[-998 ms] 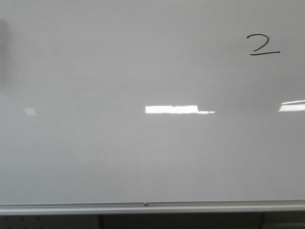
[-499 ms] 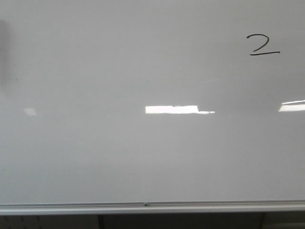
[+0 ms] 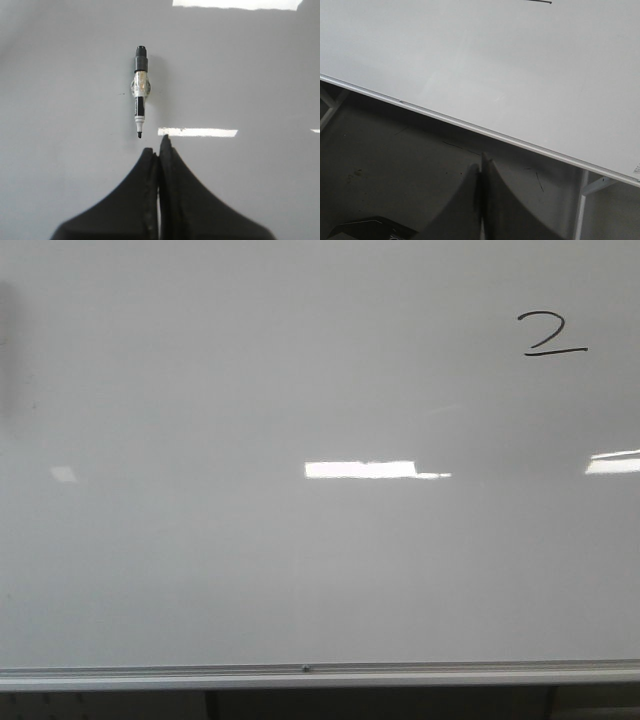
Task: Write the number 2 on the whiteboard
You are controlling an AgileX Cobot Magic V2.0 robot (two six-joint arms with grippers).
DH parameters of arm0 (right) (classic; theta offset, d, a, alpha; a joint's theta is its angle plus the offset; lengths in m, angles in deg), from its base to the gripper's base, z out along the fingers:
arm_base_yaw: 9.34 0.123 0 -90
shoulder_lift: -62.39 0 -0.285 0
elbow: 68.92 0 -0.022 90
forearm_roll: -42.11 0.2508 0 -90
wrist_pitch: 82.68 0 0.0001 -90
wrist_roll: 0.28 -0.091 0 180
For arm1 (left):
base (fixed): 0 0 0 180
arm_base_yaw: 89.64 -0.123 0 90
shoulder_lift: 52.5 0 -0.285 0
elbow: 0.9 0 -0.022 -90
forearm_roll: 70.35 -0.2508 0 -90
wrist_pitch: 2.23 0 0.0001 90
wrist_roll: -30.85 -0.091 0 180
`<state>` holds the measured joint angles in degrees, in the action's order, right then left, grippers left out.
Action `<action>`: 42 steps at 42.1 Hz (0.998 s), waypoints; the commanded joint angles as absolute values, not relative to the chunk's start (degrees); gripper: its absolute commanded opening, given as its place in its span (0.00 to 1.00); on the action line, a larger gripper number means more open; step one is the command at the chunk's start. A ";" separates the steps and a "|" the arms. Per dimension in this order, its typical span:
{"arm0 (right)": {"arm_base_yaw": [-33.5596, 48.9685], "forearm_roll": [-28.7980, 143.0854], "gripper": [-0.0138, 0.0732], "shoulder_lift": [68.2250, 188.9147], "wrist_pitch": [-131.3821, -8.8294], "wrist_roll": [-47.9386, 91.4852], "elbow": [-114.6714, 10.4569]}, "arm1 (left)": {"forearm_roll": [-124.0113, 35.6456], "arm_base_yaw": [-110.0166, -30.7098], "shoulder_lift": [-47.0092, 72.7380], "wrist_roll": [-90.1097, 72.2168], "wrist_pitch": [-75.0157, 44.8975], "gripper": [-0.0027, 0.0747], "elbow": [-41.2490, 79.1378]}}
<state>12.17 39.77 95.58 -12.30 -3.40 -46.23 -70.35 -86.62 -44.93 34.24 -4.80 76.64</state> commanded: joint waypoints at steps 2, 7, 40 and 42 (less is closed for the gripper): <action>11.88 39.01 0.08 96.25 -16.03 -3.09 -47.88 | -70.35 -86.54 -46.63 34.86 0.49 0.01 78.55; 11.88 39.01 0.08 96.25 -16.03 -3.09 -47.88 | -70.35 -86.66 -46.63 34.86 0.49 0.01 78.55; 11.88 39.01 0.08 96.25 -16.03 -3.09 -47.88 | -70.35 -89.69 -46.63 34.86 0.74 0.01 78.55; 11.88 39.01 0.08 96.25 -16.03 -3.09 -47.88 | -70.35 -89.69 -46.63 34.86 0.74 0.01 78.55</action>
<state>12.17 39.77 95.58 -12.30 -3.40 -46.23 -70.35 -89.85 -44.93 34.34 -4.40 76.64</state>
